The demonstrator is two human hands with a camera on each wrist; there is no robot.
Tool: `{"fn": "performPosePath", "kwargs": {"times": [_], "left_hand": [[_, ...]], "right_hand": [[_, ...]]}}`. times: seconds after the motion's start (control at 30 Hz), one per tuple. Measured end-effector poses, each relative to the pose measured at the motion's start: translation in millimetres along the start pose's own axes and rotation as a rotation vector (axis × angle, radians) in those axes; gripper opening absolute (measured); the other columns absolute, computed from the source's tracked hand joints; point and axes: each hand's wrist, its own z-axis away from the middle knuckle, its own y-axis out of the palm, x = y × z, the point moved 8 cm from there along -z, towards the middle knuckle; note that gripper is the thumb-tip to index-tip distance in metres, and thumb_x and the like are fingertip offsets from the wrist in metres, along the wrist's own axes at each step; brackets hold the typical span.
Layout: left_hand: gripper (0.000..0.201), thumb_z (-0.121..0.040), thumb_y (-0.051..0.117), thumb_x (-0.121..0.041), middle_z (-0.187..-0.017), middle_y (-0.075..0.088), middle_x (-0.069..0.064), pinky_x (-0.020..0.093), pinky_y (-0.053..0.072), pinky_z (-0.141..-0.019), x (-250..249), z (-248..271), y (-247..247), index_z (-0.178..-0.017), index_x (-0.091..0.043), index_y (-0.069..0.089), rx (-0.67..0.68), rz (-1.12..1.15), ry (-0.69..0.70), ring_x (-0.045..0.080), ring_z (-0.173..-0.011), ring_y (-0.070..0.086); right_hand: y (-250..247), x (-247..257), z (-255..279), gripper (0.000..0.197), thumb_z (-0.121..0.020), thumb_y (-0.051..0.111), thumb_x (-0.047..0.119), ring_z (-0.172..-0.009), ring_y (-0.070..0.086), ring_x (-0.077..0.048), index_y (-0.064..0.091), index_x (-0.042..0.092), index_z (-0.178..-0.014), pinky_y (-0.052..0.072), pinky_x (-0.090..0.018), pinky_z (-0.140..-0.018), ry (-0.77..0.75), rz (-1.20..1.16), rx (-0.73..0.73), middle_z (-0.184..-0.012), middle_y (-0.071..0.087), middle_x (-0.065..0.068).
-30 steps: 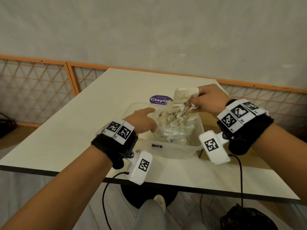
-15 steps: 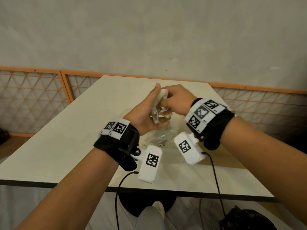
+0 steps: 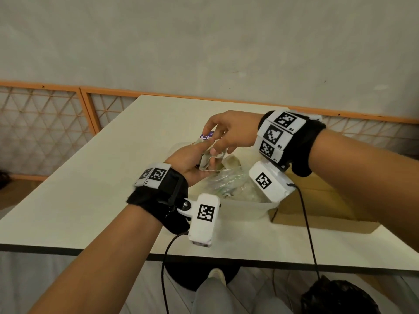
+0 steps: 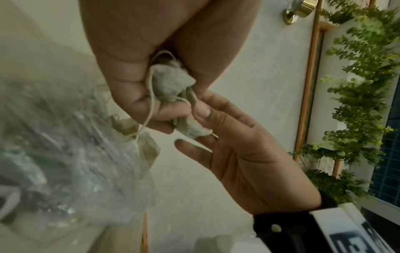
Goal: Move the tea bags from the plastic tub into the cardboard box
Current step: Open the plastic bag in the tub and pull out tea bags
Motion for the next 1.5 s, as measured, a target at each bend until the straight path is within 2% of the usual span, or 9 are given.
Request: {"fn": "performPosePath", "kwargs": {"times": [0.2, 0.37, 0.57, 0.73, 0.9, 1.07, 1.23, 1.37, 1.5], "left_hand": [[0.013, -0.095, 0.054, -0.014, -0.073, 0.064, 0.010, 0.013, 0.044, -0.040, -6.7, -4.3, -26.6, -0.086, -0.007, 0.058, -0.067, 0.123, -0.012, 0.017, -0.070, 0.057], [0.010, -0.095, 0.056, -0.016, -0.078, 0.063, 0.010, 0.015, 0.044, -0.039, -10.6, -9.7, -40.3, -0.092, -0.006, 0.057, -0.081, 0.182, -0.002, 0.017, -0.071, 0.060], [0.009, -0.094, 0.056, -0.016, -0.073, 0.065, 0.006, 0.015, 0.043, -0.038, -11.5, -13.8, -43.1, -0.088, -0.009, 0.056, -0.045, 0.191, -0.008, 0.015, -0.073, 0.059], [0.007, -0.094, 0.056, -0.016, -0.083, 0.061, 0.005, 0.016, 0.045, -0.040, -12.8, -12.3, -42.7, -0.089, -0.011, 0.055, -0.039, 0.187, 0.008, 0.014, -0.071, 0.058], [0.017, -0.091, 0.063, -0.026, -0.080, 0.057, 0.006, 0.017, 0.049, -0.048, -18.4, -9.9, -40.9, -0.085, -0.011, 0.056, -0.115, 0.051, 0.088, 0.014, -0.066, 0.052], [0.041, -0.088, 0.055, -0.055, -0.086, 0.063, -0.006, 0.017, 0.047, -0.066, -24.4, 1.9, 11.0, -0.108, -0.021, 0.064, 0.223, -0.205, 0.142, 0.004, -0.076, 0.057], [0.022, -0.086, 0.064, -0.009, -0.099, 0.066, 0.001, 0.010, 0.045, -0.051, -21.0, -4.1, 10.7, -0.107, -0.016, 0.064, 0.138, -0.207, 0.176, 0.003, -0.073, 0.060], [0.007, -0.087, 0.060, -0.003, -0.075, 0.067, 0.001, 0.009, 0.043, -0.044, -25.3, -3.2, -21.1, -0.090, -0.006, 0.065, -0.039, 0.119, 0.192, 0.006, -0.059, 0.057], [0.007, -0.089, 0.058, -0.005, -0.080, 0.066, 0.003, 0.009, 0.045, -0.046, -34.5, 2.1, -41.4, -0.086, -0.007, 0.064, -0.079, 0.354, 0.289, 0.009, -0.064, 0.062]], "right_hand": [[-31.5, -5.9, 2.1, 0.034, -0.077, 0.073, 0.011, -0.092, 0.067, -0.024, 0.061, 0.014, -0.109, 0.057, -0.033, -0.074, 0.099, 0.218, 0.028, -0.100, 0.070, -0.011], [2.2, -16.7, -7.0, 0.045, -0.078, 0.071, 0.004, -0.067, 0.059, -0.011, 0.057, 0.018, -0.119, 0.052, -0.023, -0.059, 0.132, 0.365, 0.160, -0.110, 0.062, -0.005], [38.8, -28.6, -16.2, 0.043, -0.083, 0.059, 0.012, -0.084, 0.060, -0.016, 0.056, 0.027, -0.124, 0.050, -0.026, -0.074, 0.033, 0.677, 0.259, -0.115, 0.059, 0.003], [13.8, -27.7, -8.9, 0.010, -0.078, 0.071, 0.012, -0.055, 0.061, -0.004, 0.073, 0.021, -0.081, 0.048, -0.017, -0.065, 0.041, 0.349, 0.081, -0.067, 0.066, 0.009], [-25.3, -19.2, 6.1, 0.012, -0.075, 0.073, 0.003, -0.062, 0.062, -0.010, 0.074, 0.014, -0.081, 0.055, -0.016, -0.064, -0.033, -0.190, -0.103, -0.073, 0.068, -0.002], [-26.1, -11.5, -0.5, 0.010, -0.077, 0.069, -0.003, -0.060, 0.063, -0.019, 0.070, 0.007, -0.076, 0.058, -0.029, -0.075, -0.059, -0.470, -0.171, -0.067, 0.064, -0.008], [-16.0, -5.7, -3.3, 0.012, -0.086, 0.055, -0.006, -0.068, 0.066, -0.016, 0.064, -0.001, -0.092, 0.058, -0.022, -0.066, -0.082, -0.771, -0.138, -0.081, 0.066, -0.011], [-17.3, -24.8, -10.4, 0.018, -0.084, 0.057, -0.006, -0.074, 0.062, -0.022, 0.059, 0.012, -0.086, 0.058, -0.027, -0.066, 0.011, -0.586, -0.252, -0.082, 0.062, -0.009], [19.1, -30.0, -18.7, 0.020, -0.081, 0.063, -0.001, -0.065, 0.061, -0.012, 0.065, 0.018, -0.087, 0.054, -0.024, -0.061, 0.042, -0.100, 0.002, -0.098, 0.066, -0.009]]}}
